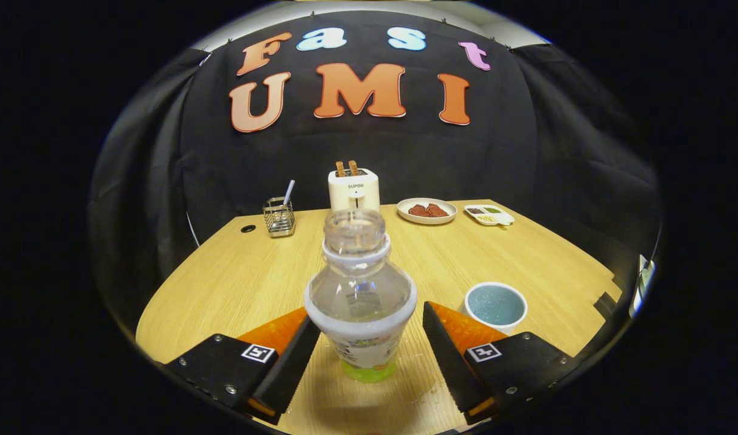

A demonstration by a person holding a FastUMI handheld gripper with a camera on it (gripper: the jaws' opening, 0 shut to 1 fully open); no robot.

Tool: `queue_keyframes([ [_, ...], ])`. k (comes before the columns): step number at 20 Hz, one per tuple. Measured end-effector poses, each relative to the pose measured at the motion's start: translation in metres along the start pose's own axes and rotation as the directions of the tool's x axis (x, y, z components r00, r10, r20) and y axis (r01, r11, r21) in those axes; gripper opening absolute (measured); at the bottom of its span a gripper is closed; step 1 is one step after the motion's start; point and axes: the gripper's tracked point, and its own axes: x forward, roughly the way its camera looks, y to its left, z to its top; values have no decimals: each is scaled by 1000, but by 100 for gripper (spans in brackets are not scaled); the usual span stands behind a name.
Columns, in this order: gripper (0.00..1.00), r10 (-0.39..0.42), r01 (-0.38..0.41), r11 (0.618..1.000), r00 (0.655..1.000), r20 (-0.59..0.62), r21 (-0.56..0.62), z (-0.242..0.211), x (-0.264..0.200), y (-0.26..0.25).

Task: Take the bottle from table, then pour the juice into the cup, finally place the bottle on the coaster

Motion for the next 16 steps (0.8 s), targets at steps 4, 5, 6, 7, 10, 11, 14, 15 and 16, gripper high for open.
queue_keyframes([
  [4, 93, -13, 13, 1000, 1000, 8, 23, -8, 4, -6],
  [5, 83, -16, 16, 1000, 1000, 15, 25, -7, 4, -6],
  [6, 77, -27, 26, 999, 999, 18, 19, -8, 7, -8],
  [7, 66, -36, 36, 999, 999, 24, 20, -7, 7, -11],
  [10, 61, -42, 41, 999, 998, 41, 33, -6, 6, -11],
  [11, 56, -45, 43, 998, 998, 41, 45, -5, 5, -11],
  [14, 54, -33, 27, 993, 998, 46, 116, -1, 2, -9],
  [15, 55, -25, 17, 990, 998, 51, 141, 3, 1, -8],
  [16, 55, -9, 0, 985, 999, 52, 171, 6, 0, -4],
])
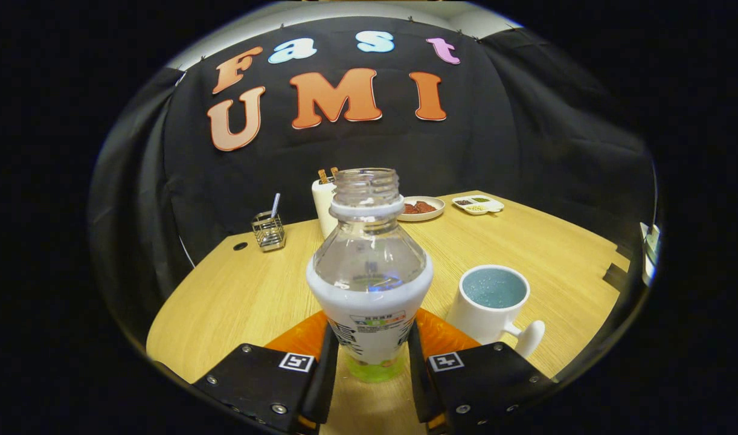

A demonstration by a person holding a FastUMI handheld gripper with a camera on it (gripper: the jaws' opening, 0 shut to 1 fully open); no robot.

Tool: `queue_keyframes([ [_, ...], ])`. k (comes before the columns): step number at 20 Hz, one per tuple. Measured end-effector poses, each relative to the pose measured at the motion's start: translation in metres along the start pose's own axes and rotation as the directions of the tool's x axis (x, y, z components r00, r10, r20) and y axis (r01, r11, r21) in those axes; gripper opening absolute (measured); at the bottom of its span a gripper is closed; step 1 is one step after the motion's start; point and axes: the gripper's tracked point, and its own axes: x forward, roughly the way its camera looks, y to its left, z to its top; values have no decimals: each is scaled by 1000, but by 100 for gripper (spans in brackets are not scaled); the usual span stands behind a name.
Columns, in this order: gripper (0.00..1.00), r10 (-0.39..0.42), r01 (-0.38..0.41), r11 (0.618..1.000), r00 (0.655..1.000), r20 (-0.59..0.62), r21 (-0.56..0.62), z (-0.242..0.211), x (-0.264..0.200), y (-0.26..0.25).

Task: Take the bottle from table, then pour the juice into the cup, finally place the bottle on the coaster

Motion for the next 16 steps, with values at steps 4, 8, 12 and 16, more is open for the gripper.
queue_keyframes([
  [4, 54, 44, -44, 991, 999, 4, 126, 12, -6, 11],
  [8, 54, 76, -77, 967, 997, 12, 244, 23, -10, 20],
  [12, 54, 124, -130, 916, 991, 42, 380, 37, -15, 31],
  [16, 54, 146, -167, 831, 986, 82, 531, 50, -20, 35],
])
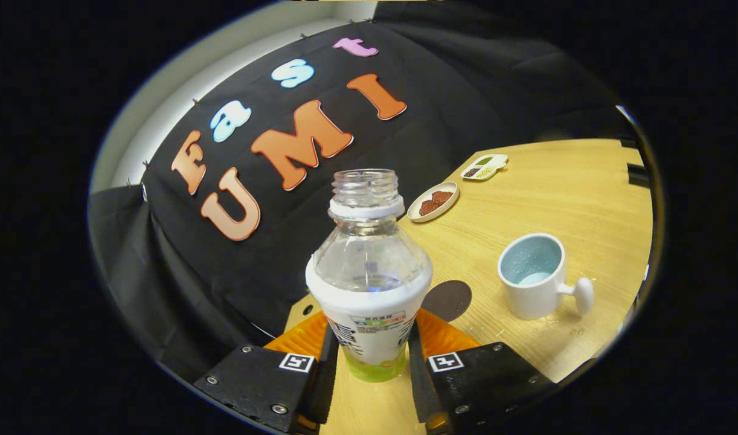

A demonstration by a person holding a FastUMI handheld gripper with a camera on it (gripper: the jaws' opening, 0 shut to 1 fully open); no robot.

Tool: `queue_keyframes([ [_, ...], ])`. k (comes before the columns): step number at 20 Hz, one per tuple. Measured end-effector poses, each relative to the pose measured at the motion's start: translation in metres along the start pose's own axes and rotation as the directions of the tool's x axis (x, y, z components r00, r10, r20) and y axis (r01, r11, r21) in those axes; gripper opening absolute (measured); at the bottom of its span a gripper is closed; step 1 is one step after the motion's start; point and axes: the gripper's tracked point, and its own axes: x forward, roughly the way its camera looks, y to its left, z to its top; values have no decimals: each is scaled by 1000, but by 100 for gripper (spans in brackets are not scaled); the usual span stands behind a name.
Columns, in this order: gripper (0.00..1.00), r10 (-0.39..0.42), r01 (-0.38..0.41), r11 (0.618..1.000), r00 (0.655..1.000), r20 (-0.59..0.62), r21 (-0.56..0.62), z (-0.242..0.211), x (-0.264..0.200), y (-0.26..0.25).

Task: Take the bottle from table, then pour the juice into the cup, finally place the bottle on the coaster

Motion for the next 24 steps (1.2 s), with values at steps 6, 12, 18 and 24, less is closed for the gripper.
queue_keyframes([
  [6, 54, 55, -69, 966, 997, 59, 250, 19, -5, 5],
  [12, 54, 108, -136, 892, 990, 90, 431, 27, -3, 9],
  [18, 54, 120, -134, 814, 991, 62, 566, 26, 11, 8],
  [24, 54, 148, -145, 734, 988, 53, 663, 30, 21, 12],
])
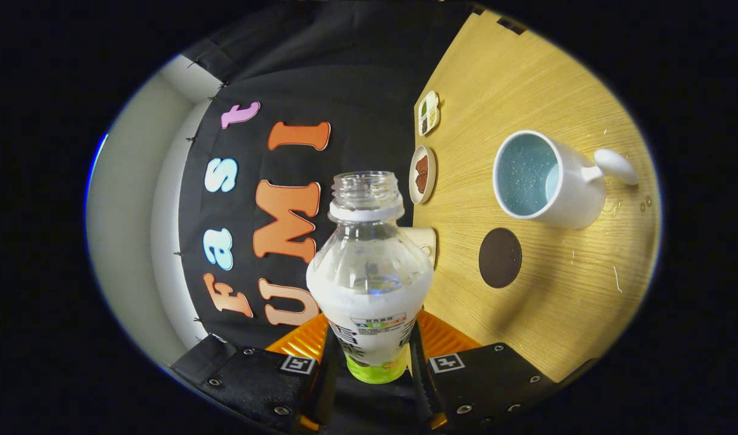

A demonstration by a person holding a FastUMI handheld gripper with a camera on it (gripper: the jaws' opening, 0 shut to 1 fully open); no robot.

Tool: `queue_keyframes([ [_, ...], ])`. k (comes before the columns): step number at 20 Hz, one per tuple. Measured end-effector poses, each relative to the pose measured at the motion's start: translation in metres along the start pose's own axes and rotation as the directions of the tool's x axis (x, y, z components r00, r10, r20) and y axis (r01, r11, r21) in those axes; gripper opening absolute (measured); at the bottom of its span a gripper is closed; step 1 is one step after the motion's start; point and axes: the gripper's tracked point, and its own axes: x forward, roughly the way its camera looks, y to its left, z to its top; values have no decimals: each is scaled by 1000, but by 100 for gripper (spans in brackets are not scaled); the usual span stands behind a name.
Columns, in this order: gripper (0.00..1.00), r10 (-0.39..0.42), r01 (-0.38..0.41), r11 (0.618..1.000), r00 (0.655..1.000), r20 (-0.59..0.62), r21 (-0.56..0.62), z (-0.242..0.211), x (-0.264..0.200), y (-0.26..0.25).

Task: Take the bottle from table, then pour the juice into the cup, finally place the bottle on the coaster

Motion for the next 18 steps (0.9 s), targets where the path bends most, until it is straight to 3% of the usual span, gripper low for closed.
queue_keyframes([
  [7, 54, 24, -23, 990, 1000, 0, 142, 16, -2, 7],
  [18, 54, 6, 9, 958, 999, -50, 288, 7, 7, -3],
])
